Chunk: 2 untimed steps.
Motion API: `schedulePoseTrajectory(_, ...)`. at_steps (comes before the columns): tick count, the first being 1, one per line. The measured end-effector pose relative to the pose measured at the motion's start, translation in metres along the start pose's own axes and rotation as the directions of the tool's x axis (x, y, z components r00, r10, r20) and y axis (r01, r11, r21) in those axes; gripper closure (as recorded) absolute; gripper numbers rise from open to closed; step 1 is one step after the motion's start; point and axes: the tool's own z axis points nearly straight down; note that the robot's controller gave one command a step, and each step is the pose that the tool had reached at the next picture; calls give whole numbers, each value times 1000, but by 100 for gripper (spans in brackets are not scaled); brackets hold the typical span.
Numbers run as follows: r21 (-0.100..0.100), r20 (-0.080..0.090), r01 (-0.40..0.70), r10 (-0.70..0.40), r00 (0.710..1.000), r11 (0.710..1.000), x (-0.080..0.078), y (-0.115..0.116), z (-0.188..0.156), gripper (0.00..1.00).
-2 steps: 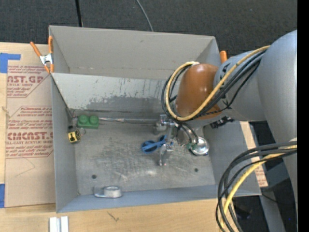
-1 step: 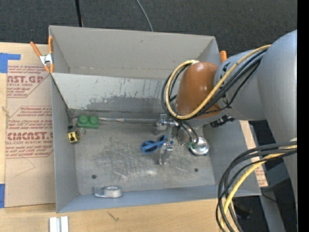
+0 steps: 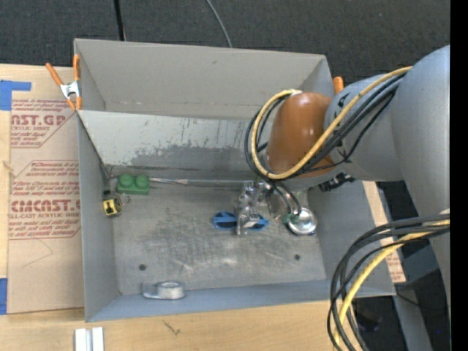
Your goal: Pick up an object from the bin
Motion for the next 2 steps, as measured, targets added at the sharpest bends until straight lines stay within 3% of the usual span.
schedulePoseTrajectory(2,0,-3,0,0,1000,1000,-3,0,-58,100)
